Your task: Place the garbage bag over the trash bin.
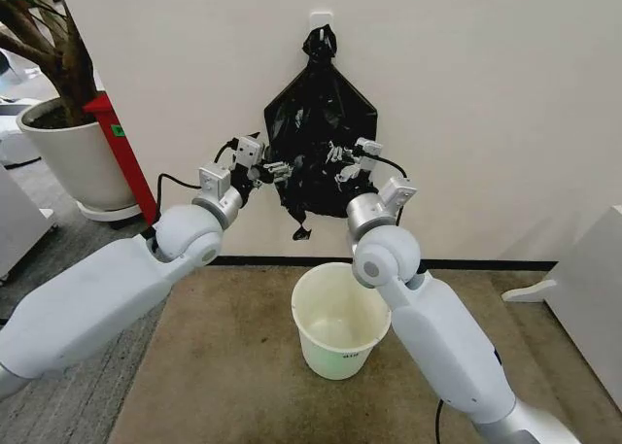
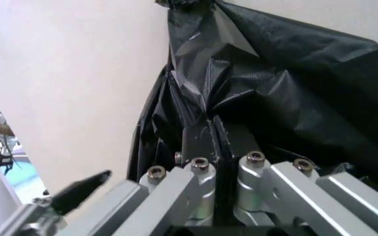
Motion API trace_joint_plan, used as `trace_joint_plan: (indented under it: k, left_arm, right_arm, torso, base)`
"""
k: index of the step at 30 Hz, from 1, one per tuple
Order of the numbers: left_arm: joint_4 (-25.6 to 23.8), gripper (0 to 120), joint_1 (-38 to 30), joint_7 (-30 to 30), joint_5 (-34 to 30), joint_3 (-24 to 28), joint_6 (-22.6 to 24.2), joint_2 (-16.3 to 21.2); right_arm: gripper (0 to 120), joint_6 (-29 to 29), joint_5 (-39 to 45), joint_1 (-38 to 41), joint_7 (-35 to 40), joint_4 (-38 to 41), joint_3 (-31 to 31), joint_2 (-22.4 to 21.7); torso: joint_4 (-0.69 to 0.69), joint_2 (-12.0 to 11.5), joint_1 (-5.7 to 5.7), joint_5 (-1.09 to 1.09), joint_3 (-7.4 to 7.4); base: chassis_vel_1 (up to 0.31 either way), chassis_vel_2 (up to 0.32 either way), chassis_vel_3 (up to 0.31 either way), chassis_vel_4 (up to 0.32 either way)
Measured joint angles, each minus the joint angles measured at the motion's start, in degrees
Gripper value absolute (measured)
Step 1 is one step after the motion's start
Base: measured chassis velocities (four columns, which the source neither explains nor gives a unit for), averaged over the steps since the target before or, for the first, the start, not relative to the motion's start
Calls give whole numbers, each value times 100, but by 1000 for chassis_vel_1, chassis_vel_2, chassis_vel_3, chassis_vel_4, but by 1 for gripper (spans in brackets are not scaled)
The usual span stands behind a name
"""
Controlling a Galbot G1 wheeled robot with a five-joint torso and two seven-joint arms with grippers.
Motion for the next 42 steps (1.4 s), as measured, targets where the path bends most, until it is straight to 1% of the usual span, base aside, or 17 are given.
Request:
trace_joint_plan:
  k: [5, 9, 12, 13, 18, 21, 27, 30, 35, 39, 42]
  left_arm:
    - [-118, 95, -7, -105, -216, 13, -140, -136]
    - [-302, 95, -38, -525, -807, -71, -194, -318]
    - [-300, 95, -15, -834, -965, -243, -103, -466]
    - [-300, 95, -15, -834, -965, -243, -103, -466]
    - [-151, 94, 33, -1142, -934, -590, 45, -620]
    - [-130, 94, 42, -1224, -952, -646, 52, -665]
    - [-110, 94, 72, -1310, -1332, -630, 53, -897]
    - [-89, 94, 28, -1311, -1343, -552, 113, -956]
    - [86, 93, -167, -1335, -1281, -329, 265, -1055]
    - [242, 90, -234, -1380, -1036, -206, 355, -1120]
    - [258, 90, -228, -1399, -979, -201, 360, -1113]
  right_arm:
    - [0, 0, 0, 10, -2, 3, -12, -44]
    - [0, -1, 0, 2, -1, -10, -6, -72]
    - [0, -1, 0, -17, 4, -16, 8, -82]
    - [0, -1, 0, -17, 4, -16, 8, -82]
    - [0, -1, -7, -66, 5, -24, 20, -105]
    - [0, -1, -13, -69, 5, -32, 21, -94]
    - [0, -1, -35, -59, 4, -55, -15, -59]
    - [0, -1, -40, -58, 3, -60, -19, -52]
    - [0, 1, -45, -56, 3, -55, -12, -49]
    - [0, 3, -46, -72, 3, -39, 35, -60]
    - [0, 6, -55, -94, 0, -38, 52, -64]
  torso:
    - [0, 0, 0, 0, 0]
    - [-1, 0, 0, 2, 0]
    - [-1, 0, 0, 2, 0]
    - [-1, 0, 0, 2, 0]
    - [1, 0, 0, 1, 0]
    - [1, 0, 0, 1, 0]
    - [0, 0, 0, 1, 0]
    - [0, 0, 0, 0, 0]
    - [0, 0, 0, 1, 0]
    - [-1, 0, 0, 1, 0]
    - [-1, 0, 0, 1, 0]
  base:
    - [0, 0, 0, 0]
    - [0, 0, 0, 0]
    - [0, 0, 0, 0]
    - [0, 0, 0, 0]
    - [0, 0, 0, 0]
    - [0, 0, 0, 0]
    - [0, 0, 0, 0]
    - [0, 0, 0, 0]
    - [0, 0, 0, 0]
    - [0, 0, 0, 0]
    - [0, 0, 0, 0]
